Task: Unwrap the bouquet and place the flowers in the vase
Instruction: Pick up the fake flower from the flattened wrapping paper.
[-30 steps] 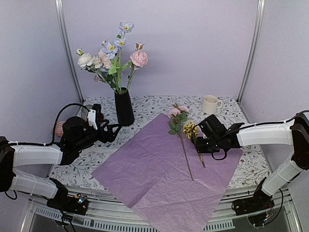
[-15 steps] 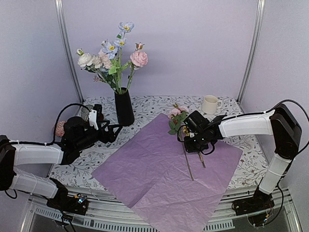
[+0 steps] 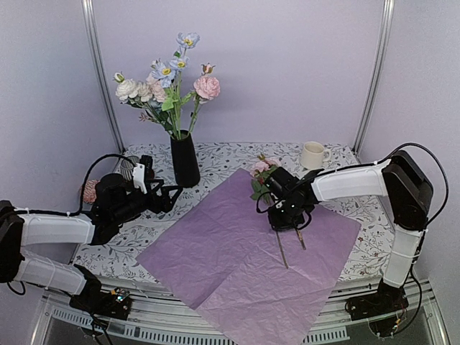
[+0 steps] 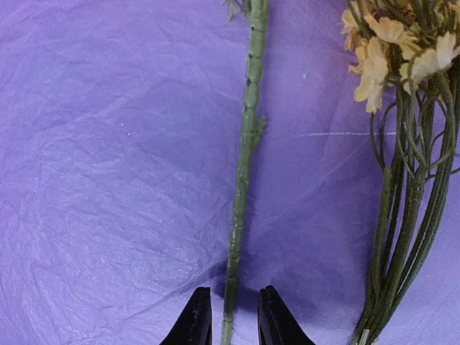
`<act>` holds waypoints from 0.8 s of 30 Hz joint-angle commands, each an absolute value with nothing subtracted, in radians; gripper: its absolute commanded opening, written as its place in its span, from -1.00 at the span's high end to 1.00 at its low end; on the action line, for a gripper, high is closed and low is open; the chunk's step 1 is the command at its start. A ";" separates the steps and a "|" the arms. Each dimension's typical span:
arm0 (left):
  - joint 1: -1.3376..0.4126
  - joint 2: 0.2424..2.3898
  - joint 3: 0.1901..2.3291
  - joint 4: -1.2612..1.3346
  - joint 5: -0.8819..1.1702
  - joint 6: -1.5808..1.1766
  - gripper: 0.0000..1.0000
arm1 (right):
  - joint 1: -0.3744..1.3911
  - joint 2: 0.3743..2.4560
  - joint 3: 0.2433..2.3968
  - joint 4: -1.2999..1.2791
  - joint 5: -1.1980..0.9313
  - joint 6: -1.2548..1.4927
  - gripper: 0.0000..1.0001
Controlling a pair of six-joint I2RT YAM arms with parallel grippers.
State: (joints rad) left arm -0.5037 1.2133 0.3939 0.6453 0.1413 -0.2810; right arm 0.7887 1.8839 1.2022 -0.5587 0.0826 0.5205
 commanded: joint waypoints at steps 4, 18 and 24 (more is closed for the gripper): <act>-0.515 1.223 0.422 0.649 0.143 -0.269 -0.84 | 0.804 1.936 1.267 -0.616 0.097 0.512 0.52; -0.517 1.227 0.425 0.648 0.146 -0.270 -0.84 | 0.827 2.003 1.323 -0.654 0.146 0.513 0.91; -0.517 1.232 0.426 0.648 0.150 -0.272 -0.84 | 0.865 1.874 1.298 -0.542 0.156 0.498 0.94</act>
State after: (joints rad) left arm -0.5041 1.2243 0.4042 0.6453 0.1425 -0.2810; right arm 0.8314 1.9713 1.3056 -0.6270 0.1368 0.5144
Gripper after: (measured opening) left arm 0.920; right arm 0.040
